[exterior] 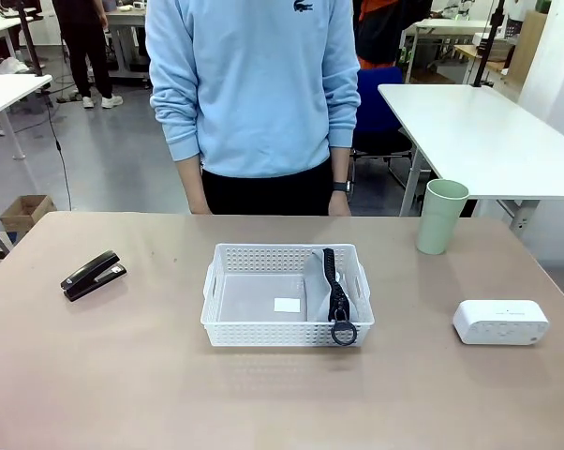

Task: Efficiently arrange items inside the basket to fit them all.
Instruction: Pick up the Digital clock and place it inside the Organizing basket.

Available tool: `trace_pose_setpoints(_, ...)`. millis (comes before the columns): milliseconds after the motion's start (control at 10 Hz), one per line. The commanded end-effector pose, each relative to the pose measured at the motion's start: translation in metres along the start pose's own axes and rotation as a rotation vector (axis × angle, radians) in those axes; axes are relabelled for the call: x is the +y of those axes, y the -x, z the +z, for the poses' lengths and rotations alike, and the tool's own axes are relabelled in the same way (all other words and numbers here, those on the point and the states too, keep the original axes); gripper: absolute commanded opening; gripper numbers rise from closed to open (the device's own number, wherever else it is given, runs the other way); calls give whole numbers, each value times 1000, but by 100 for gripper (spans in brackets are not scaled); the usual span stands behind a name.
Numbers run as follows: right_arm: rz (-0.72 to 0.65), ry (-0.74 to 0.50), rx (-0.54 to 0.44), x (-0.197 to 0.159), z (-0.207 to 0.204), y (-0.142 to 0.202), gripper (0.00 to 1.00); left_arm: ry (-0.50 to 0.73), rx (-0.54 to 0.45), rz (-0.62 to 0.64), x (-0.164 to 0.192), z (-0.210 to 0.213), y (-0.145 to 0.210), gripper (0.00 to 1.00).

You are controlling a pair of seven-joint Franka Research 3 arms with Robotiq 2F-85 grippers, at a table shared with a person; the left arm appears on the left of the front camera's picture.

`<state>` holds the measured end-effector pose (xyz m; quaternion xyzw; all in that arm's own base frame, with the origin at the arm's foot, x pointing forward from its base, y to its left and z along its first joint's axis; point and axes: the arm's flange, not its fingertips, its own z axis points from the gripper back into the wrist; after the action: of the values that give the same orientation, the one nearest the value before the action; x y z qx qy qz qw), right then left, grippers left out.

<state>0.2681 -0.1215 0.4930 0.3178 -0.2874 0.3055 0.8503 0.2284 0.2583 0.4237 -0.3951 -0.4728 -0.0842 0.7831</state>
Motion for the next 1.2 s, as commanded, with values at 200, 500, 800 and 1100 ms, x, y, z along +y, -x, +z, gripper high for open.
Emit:
trace_pose_setpoints(200, 792, -97, 345, 22, -55, -13, 100, 10, -25, -23, 1, 1, -1, 100)
trace_pose_setpoints(500, 553, -100, 369, 28, -62, -23, 100, 10, -25, -23, 1, 1, -1, 100)
trace_pose_setpoints(800, 629, -113, 428, 30, -65, -22, 100, 10, -25, -23, 1, 1, -1, 100)
trace_pose_setpoints(1100, 747, 68, 582, 25, -91, -24, 100, 10, -25, -23, 1, 1, -1, 100)
